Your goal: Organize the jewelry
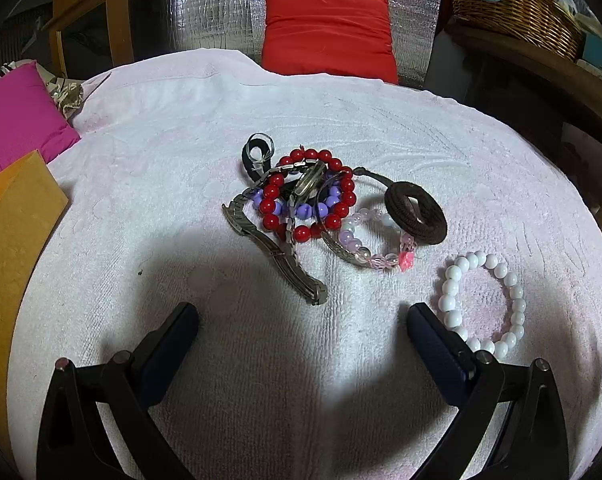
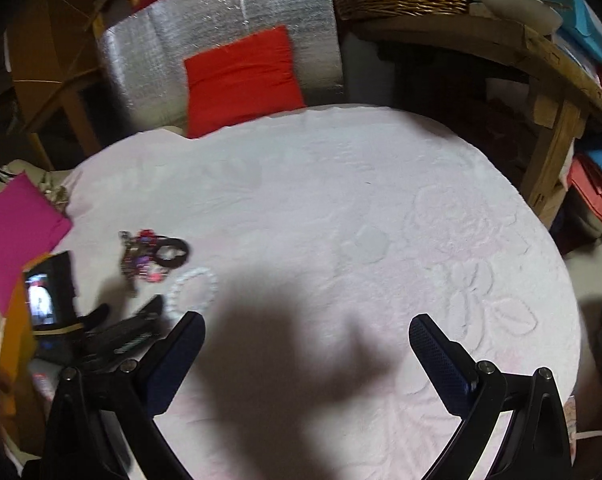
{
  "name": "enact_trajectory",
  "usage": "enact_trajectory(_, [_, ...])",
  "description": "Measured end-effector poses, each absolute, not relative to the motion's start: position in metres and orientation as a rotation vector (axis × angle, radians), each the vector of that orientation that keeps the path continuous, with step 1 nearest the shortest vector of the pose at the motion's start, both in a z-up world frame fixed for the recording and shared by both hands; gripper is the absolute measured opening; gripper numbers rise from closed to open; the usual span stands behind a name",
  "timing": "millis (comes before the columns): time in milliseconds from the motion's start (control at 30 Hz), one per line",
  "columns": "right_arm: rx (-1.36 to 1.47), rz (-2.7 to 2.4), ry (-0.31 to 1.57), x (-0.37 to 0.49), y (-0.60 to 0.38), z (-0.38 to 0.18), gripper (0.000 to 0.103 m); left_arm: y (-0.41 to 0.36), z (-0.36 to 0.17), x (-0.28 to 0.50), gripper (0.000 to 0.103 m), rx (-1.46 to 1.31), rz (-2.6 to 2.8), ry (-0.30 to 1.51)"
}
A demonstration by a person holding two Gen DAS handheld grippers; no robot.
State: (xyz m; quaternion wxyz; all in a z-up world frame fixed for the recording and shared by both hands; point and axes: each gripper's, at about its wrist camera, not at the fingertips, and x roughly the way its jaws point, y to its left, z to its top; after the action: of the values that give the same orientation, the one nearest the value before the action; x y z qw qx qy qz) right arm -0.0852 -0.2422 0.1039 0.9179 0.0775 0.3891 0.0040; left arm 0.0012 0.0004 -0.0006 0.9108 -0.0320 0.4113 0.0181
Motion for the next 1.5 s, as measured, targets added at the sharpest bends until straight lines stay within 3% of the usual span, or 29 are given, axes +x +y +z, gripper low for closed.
enact_trajectory(133, [0.133,0.041,0.757,-0.110,-0.223,0.124,0.103,0.000,0.000,0.002,0.103,-0.070,0.041,0.859])
enact_trajectory(300, [0.083,0.055,0.700,-0.139,-0.218,0.153,0.103,0.009,0.025,-0.024,0.103,-0.081,-0.026,1.017])
enact_trajectory(600, [0.058,0.093,0.610,-0.211,-0.185,0.200,0.103,0.058,0.175,-0.200,0.103,-0.044,0.165,0.752])
enact_trajectory(833, [0.042,0.135,0.614,-0.243,-0.158,0.223,0.103,0.060,0.231,-0.250,0.103,0.059,0.221,0.595])
enact_trajectory(1500, [0.030,0.121,0.695,-0.217,-0.149,0.207,0.103,0.066,0.243,-0.254,0.103,0.114,0.353,0.502])
